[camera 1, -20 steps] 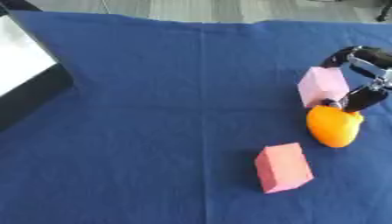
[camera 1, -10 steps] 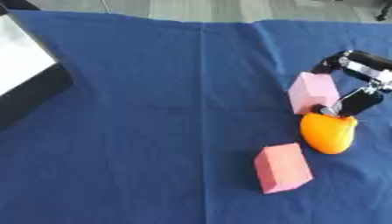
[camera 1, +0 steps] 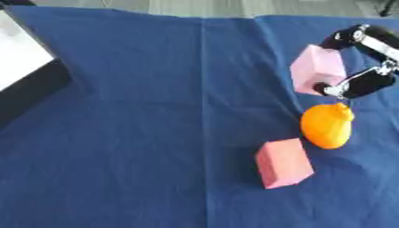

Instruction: Pick up the objects with one hand, pass them to the other hand, and then place them into the box on the other side of the table.

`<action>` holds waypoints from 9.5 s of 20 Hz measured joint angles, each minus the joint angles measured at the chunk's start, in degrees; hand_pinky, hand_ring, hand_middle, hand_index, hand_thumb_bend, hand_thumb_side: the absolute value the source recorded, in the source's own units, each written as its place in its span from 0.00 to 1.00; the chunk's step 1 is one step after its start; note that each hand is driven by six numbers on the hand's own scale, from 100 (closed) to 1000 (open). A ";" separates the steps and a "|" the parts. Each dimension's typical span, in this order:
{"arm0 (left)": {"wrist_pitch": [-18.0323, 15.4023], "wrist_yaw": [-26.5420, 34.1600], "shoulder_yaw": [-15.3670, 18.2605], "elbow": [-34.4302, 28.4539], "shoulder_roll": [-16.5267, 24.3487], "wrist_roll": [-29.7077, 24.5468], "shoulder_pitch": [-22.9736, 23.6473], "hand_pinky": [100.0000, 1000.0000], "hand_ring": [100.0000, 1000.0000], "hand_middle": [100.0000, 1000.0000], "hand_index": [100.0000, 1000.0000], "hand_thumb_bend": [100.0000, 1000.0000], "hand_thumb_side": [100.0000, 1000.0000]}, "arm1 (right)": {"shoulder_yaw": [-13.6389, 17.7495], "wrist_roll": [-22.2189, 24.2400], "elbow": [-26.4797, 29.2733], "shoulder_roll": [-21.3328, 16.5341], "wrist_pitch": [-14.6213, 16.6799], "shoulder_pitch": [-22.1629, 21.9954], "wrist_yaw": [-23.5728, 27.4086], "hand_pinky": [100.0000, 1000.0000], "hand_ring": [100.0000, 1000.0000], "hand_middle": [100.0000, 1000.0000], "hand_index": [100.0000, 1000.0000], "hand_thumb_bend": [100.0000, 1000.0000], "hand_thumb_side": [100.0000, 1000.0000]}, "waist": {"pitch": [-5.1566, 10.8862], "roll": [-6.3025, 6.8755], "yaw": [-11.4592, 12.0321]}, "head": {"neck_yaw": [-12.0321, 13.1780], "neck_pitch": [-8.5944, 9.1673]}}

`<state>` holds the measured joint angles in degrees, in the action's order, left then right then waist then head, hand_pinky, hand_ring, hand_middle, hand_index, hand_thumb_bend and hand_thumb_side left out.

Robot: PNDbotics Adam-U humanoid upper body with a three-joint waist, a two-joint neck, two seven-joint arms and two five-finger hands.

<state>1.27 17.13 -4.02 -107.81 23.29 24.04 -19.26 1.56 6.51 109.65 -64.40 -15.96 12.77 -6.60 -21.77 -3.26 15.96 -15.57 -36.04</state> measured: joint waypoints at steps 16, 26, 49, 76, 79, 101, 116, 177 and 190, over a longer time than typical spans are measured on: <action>0.60 -1.55 -0.01 -2.61 6.19 -0.55 -0.95 0.95 0.79 0.77 0.77 0.00 0.69 | -3.50 -19.47 4.11 11.40 -2.58 6.62 24.16 0.78 0.68 0.32 0.45 0.22 0.00 | 6.59 0.75 -2.90 | 2.02 -4.22; 4.22 -5.59 -0.84 -5.68 14.52 -4.40 -9.09 0.92 0.81 0.78 0.79 0.00 0.59 | -11.26 -25.16 4.10 21.73 -4.47 9.62 24.72 0.77 0.68 0.33 0.46 0.21 0.00 | 9.80 1.52 -3.14 | 2.77 -6.92; 22.19 -23.02 -14.30 -6.05 23.50 -41.06 -29.29 0.91 0.85 0.82 0.86 0.00 0.49 | -26.04 -33.12 4.10 31.38 -8.36 16.28 20.42 0.75 0.67 0.33 0.47 0.19 0.00 | 10.79 3.23 -1.72 | 4.32 -7.74; 28.92 -37.20 -28.53 -6.07 15.44 -53.95 -34.71 0.91 0.88 0.85 0.91 0.06 0.56 | -32.76 -23.79 4.10 32.90 -2.90 19.52 10.68 0.76 0.67 0.35 0.47 0.18 0.00 | 10.79 3.87 0.12 | 4.60 -7.75; 29.05 -38.47 -29.10 -6.07 14.45 -54.33 -34.84 0.91 0.88 0.85 0.90 0.13 0.61 | -33.25 -22.97 4.10 32.91 -2.18 19.69 9.58 0.77 0.66 0.35 0.47 0.19 0.00 | 10.79 3.87 0.23 | 4.77 -7.75; 25.29 -44.58 -30.40 -6.07 11.88 -64.99 -35.24 1.00 0.95 0.84 0.90 0.35 1.00 | -35.60 -16.77 4.10 33.04 -0.40 20.03 3.79 0.77 0.66 0.35 0.47 0.20 0.00 | 10.79 3.87 0.31 | 5.37 -7.75; 23.09 -49.32 -30.08 -6.26 11.59 -69.08 -35.63 1.00 0.96 0.85 0.92 0.51 0.67 | -35.91 -16.23 4.06 33.04 0.18 20.49 3.82 0.76 0.65 0.35 0.47 0.20 0.00 | 10.79 3.87 0.30 | 5.29 -7.75; 31.43 -50.00 -34.08 -6.31 9.89 -60.90 -34.99 1.00 0.93 0.78 0.88 0.37 0.55 | -36.97 -15.96 4.06 33.25 1.98 20.98 2.39 0.76 0.65 0.36 0.47 0.21 0.00 | 10.70 3.87 0.31 | 5.59 -7.75; 30.80 -51.08 -35.03 -4.24 9.53 -61.53 -35.36 1.00 0.91 0.74 0.82 0.20 0.28 | -37.34 -16.30 3.85 33.20 2.15 20.69 2.33 0.75 0.65 0.36 0.47 0.21 0.00 | 10.70 3.87 0.31 | 5.62 -7.75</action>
<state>32.07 -33.95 -39.05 -112.05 32.82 -37.48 -54.62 -35.78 -9.79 113.49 -31.19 -13.81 33.46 -4.27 -11.07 0.62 16.28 -9.95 -43.79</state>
